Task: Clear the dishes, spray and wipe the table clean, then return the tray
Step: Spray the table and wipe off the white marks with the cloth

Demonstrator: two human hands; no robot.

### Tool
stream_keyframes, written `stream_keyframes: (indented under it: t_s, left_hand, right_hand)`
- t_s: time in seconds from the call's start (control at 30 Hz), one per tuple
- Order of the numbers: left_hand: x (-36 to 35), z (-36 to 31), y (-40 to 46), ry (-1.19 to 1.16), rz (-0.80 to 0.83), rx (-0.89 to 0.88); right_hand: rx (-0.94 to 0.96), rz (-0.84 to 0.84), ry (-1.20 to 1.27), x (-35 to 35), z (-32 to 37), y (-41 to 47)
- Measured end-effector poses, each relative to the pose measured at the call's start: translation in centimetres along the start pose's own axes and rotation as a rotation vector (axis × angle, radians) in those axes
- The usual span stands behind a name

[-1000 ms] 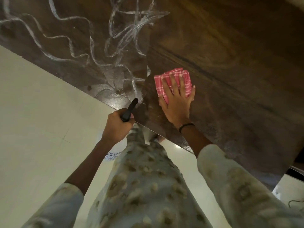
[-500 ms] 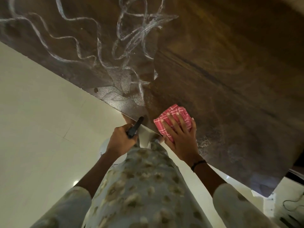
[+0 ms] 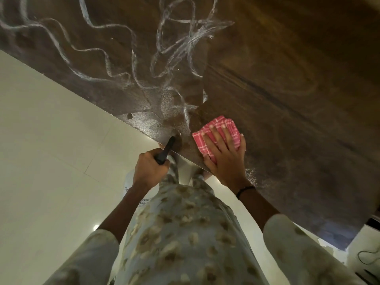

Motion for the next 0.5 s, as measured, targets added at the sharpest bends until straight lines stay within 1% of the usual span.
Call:
stream_keyframes:
  t_s: [0.1,0.2,0.3,0.37,0.43,0.5]
  left_hand:
    - [1.1,0.2,0.9,-0.095,-0.016,-0.016]
    - [2.5,0.7,1.6,-0.229,0.006,-0.025]
    - [3.5,0.8,2.1,-0.266,-0.013,-0.045]
    - [4.1,0.4,2.2,-0.247,-0.011,-0.059]
    - [4.7,0.1,2.5,-0.223,0.004,-0.071]
    - [5.5,0.0,2.9,-0.221,0.011,-0.081]
  right_hand:
    - [-0.038,-0.059,0.052,-0.2,2.5,4.3]
    - [-0.023,-0.046,0.101,-0.8,5.9,7.4]
    - [0.044,-0.018,0.148,-1.7,8.3,7.3]
    - [0.15,0.042,0.138,-1.6,8.0,5.6]
    - [0.267,0.113,0.1,-1.2,6.1,3.9]
    - [0.314,0.141,0.053,-0.5,3.8,3.3]
Point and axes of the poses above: each hand's wrist, its own y-axis towards the middle knuckle, its own x-axis out of the back of the hand, z = x × y, the point moved 1 cm from there along y, towards the middle knuckle, and after that the axes turned 7 degrees about y, right-handed, at the moved point
